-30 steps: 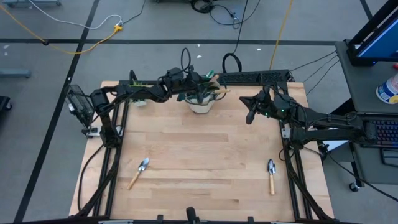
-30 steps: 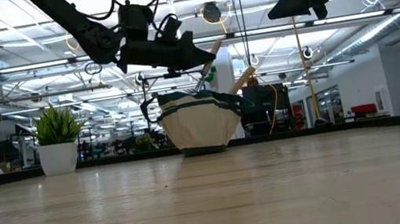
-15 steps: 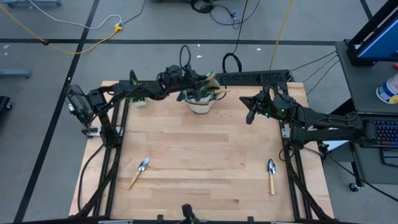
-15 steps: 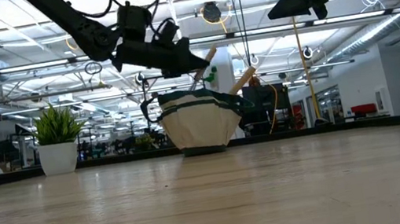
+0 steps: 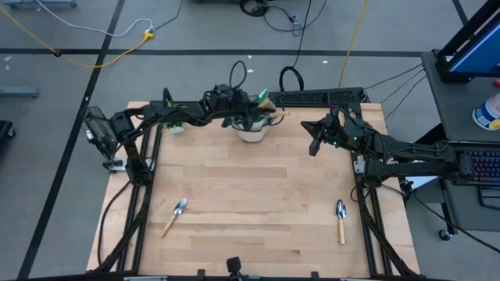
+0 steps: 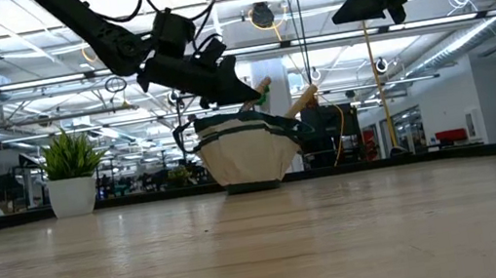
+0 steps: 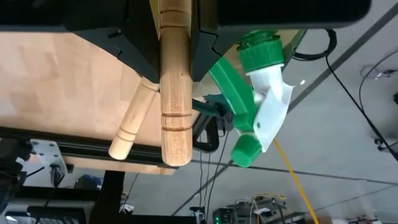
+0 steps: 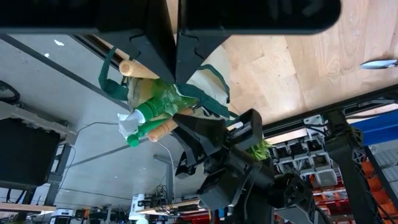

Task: Pick & Place Garden tools in Gardening bag
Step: Put the brown hand rake into the green gardening bag, then put the brown trowel into the green gardening bag

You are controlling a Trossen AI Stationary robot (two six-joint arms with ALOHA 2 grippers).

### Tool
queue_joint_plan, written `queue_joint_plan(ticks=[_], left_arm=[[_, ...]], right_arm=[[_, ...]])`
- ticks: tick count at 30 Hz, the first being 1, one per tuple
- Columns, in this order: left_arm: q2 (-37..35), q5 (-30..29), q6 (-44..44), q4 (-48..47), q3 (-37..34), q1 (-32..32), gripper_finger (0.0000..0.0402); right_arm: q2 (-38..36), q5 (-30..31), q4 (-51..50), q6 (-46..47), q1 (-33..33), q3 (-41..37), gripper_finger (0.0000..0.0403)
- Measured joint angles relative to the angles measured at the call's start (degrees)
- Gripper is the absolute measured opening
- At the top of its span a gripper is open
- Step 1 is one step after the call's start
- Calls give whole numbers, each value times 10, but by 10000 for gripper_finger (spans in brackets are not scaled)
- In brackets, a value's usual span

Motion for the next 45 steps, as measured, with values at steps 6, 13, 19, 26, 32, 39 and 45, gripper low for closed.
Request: queue_joint_plan(ticks=[6,13,19,26,32,39,45], left_arm=[[1,-3,11,-11,0,-2,64],[-2,-12,99,-39,0,-19,64],[-3,-28,136,-76,-1,-23,74],[-3,-76,138,-99,-1,-21,105],[-3,-78,131,-96,-1,-20,108],[-14,-79,123,-77,-1,-20,111],[-48,-86,130,-78,-1,-20,131]], right_arm=[[0,0,0,-2,0,0,1],[0,0,0,-2,0,0,1],[0,0,0,0,0,0,0],[0,0,4,2,0,0,0],[0,0,5,4,0,0,0],[0,0,5,4,0,0,0],[0,0,5,4,0,0,0]])
